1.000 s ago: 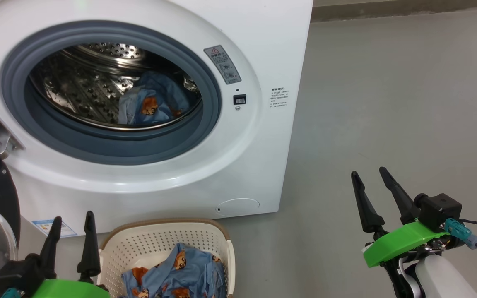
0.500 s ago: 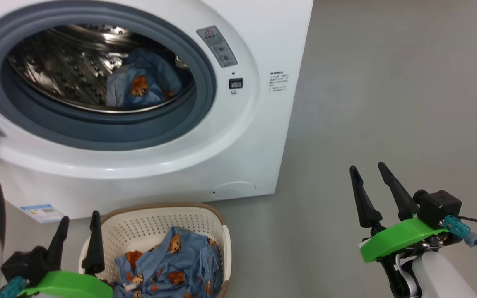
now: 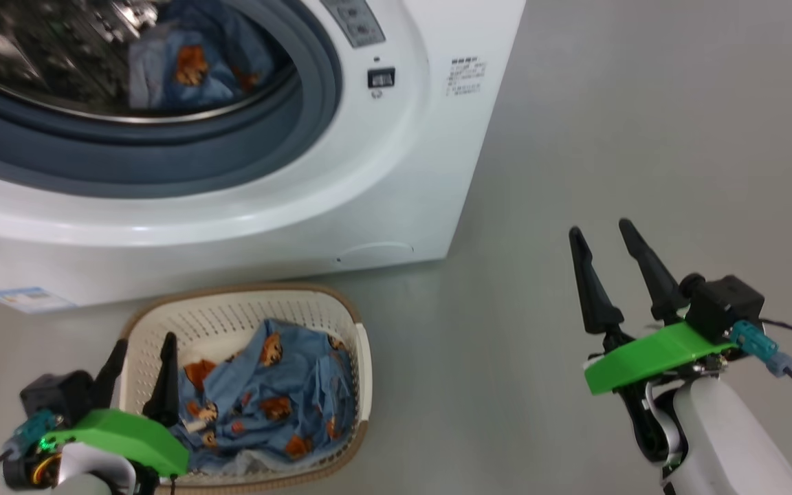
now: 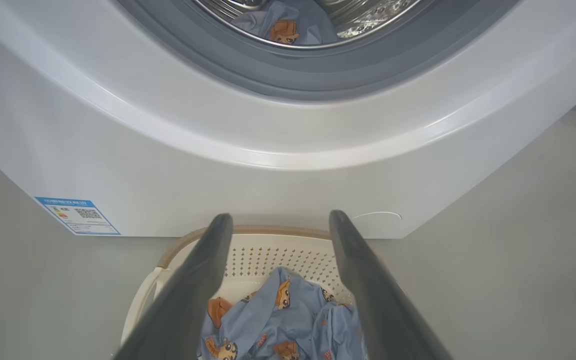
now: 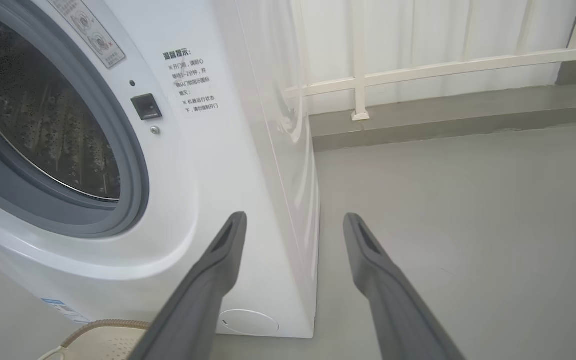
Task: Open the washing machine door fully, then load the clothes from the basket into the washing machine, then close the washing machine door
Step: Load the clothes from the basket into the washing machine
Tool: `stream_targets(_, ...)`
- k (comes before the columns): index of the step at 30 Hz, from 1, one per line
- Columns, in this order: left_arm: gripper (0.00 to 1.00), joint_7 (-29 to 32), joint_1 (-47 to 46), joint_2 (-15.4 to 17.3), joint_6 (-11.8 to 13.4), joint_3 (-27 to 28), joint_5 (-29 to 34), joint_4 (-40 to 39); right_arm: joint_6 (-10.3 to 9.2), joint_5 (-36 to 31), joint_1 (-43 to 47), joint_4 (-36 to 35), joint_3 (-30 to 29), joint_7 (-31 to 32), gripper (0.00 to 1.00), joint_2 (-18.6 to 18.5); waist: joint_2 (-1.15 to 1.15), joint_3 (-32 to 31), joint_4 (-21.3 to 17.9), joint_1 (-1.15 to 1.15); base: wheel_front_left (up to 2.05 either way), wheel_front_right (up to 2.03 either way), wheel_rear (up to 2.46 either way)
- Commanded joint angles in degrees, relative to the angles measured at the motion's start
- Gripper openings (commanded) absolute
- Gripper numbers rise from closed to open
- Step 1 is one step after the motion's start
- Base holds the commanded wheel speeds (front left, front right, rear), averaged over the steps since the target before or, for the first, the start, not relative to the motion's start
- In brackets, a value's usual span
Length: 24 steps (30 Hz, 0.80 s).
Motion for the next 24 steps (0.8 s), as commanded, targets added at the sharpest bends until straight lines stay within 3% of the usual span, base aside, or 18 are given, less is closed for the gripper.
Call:
stream_targets(1,1.00,-0.2,-2.2,2.3,-0.2,0.7,-1.1,0.0,0.32,-0.5,-1.5,-1.6,0.9,-0.4,1.00,0.4,0.00,4.2,-1.1,0.00,0.00,0.00,0.00)
stream_targets(11,1.00,-0.4,-11.0,6.4,-0.3,-9.3,-7.5,6.9,0.32,-1.7,-6.5,-2.7,0.9,-0.4,1.00,0.8,0.00,14.5,-2.3,0.00,0.00,0.00,0.00)
stream_targets(24,1.00,2.4,-21.9,9.4,-0.3,-21.4,-17.0,13.8,0.32,-1.5,-14.2,-4.2,1.5,-0.4,1.00,0.8,0.00,26.8,-2.6,0.00,0.00,0.00,0.00)
